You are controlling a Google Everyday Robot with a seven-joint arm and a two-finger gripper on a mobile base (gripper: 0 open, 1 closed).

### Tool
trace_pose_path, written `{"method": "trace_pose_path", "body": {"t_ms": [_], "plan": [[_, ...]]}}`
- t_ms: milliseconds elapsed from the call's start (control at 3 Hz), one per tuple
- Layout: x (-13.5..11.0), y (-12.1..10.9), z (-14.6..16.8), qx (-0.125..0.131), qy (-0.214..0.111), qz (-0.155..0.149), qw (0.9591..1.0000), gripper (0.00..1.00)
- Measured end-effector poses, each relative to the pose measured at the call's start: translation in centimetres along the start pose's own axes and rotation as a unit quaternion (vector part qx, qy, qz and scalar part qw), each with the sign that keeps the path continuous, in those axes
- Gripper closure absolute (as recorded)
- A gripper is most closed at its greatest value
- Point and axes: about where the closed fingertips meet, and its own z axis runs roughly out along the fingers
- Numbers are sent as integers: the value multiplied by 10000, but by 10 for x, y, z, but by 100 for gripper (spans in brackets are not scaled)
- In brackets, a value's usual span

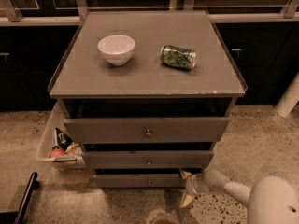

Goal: Open bottom drawer

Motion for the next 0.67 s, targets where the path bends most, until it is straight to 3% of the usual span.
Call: {"method": "trace_pose_path", "body": {"t_ms": [667], "plan": [[-7, -14, 23, -38, -243, -91, 9997, 0]]}}
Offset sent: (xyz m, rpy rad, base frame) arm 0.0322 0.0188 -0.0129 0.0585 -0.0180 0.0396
